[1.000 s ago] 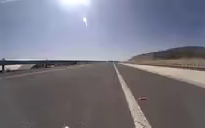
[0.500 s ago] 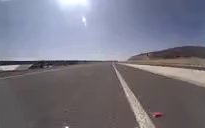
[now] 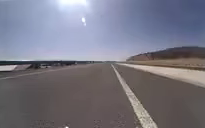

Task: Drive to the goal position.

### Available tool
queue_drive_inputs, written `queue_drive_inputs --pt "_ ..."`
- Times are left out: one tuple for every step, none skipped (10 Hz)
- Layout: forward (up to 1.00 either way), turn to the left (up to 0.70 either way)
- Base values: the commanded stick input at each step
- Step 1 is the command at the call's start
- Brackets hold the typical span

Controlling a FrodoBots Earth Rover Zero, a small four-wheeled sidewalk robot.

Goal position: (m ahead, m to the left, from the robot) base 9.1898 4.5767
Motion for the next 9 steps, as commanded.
queue_drive_inputs --pt "1.00 0.00" --pt "1.00 0.00" --pt "1.00 0.00" --pt "1.00 0.00" --pt "1.00 0.00" --pt "1.00 0.00" --pt "1.00 0.00" --pt "1.00 0.00" --pt "1.00 0.00"
